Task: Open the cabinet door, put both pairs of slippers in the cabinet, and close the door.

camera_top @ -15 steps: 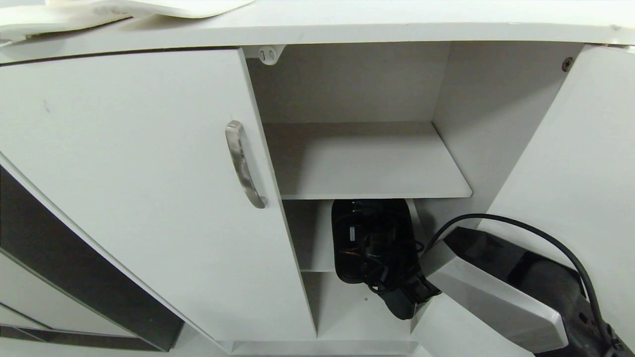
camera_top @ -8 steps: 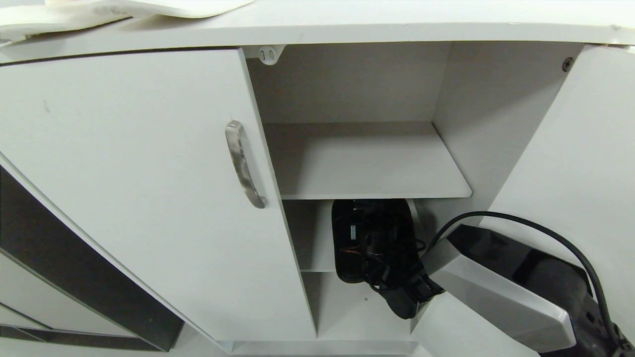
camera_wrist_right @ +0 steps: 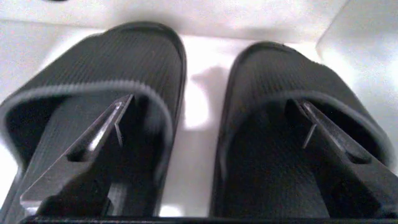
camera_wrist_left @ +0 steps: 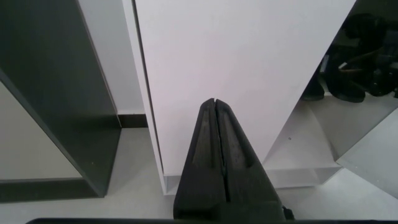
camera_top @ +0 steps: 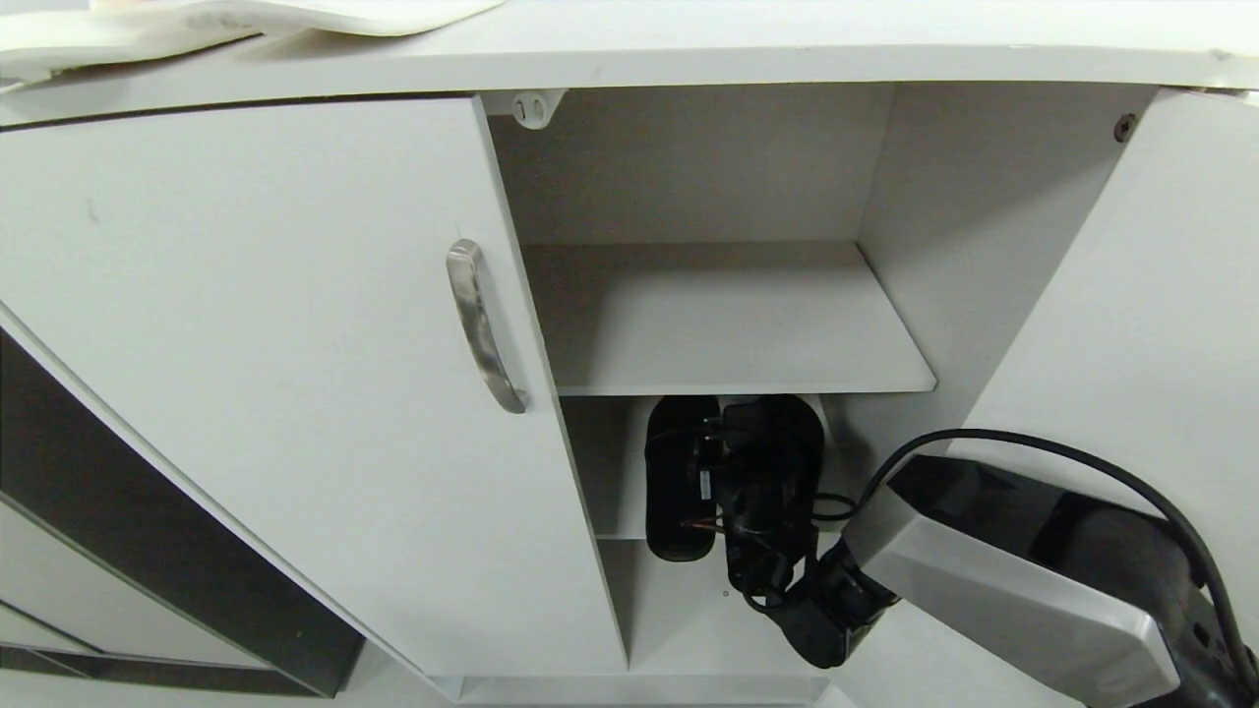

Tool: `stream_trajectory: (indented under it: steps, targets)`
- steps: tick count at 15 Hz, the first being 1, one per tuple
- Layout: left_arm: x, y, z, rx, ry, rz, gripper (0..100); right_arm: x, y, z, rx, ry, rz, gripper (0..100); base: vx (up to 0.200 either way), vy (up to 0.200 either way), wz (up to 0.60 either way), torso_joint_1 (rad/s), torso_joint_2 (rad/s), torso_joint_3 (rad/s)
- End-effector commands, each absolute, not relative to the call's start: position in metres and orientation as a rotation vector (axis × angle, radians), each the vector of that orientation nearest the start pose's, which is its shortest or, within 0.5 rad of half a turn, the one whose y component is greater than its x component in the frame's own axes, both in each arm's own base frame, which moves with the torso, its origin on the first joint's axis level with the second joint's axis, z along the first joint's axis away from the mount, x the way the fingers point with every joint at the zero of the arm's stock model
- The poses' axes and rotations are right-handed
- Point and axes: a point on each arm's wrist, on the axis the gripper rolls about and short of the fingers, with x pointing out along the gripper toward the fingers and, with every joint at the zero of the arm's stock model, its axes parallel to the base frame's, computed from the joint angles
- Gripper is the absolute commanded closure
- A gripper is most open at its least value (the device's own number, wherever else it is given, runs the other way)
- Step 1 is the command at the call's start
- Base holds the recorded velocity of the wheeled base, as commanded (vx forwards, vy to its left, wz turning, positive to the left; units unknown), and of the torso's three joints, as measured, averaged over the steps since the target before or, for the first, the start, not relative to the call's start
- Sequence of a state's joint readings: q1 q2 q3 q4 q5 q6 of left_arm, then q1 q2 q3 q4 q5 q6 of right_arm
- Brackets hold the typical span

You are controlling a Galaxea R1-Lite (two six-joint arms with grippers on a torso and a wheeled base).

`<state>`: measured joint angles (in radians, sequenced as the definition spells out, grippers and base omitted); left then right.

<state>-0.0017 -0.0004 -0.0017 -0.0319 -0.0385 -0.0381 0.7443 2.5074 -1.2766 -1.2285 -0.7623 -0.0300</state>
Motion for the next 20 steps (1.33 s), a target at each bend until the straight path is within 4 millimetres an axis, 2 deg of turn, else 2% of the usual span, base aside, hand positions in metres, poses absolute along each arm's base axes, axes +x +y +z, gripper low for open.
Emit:
stream_trajectory:
  steps: [1,2,6,8,9,16,20]
  targets:
    - [-0.023,-0.001,0.079,-0.038,-0.033,-0.041,100,0.329,0.301,0.057,-0.023,-0.008,0.014,0,0.0,0.0,0.0,0.0,0.0,0.0]
    - [-0.023,-0.001,0.079,-0.038,-0.033,-0.041,100,0.322,0.3,0.059,-0.024,-0.007,0.021,0,0.0,0.0,0.0,0.0,0.0,0.0]
    - [-0.023,-0.001,0.079,-0.036,-0.033,-0.04,100,0.269,0.284,0.052,-0.056,0.02,0.091,0,0.0,0.0,0.0,0.0,0.0,0.0]
    - [-0.023,-0.001,0.079,-0.035,-0.033,-0.042,100,0.253,0.285,0.046,-0.062,0.024,0.126,0,0.0,0.0,0.0,0.0,0.0,0.0]
    - [-0.023,-0.001,0.079,-0.035,-0.031,-0.042,100,0.252,0.285,0.045,-0.065,0.027,0.129,0,0.0,0.0,0.0,0.0,0.0,0.0]
    - [-0.023,-0.001,0.079,-0.035,-0.033,-0.042,100,0.25,0.288,0.04,-0.074,0.035,0.137,0,-0.2,0.0,0.0,0.001,0.0,0.006]
    - [-0.023,-0.001,0.079,-0.036,-0.033,-0.04,100,0.249,0.288,0.038,-0.076,0.036,0.139,0,0.0,0.0,0.0,0.0,0.0,0.0]
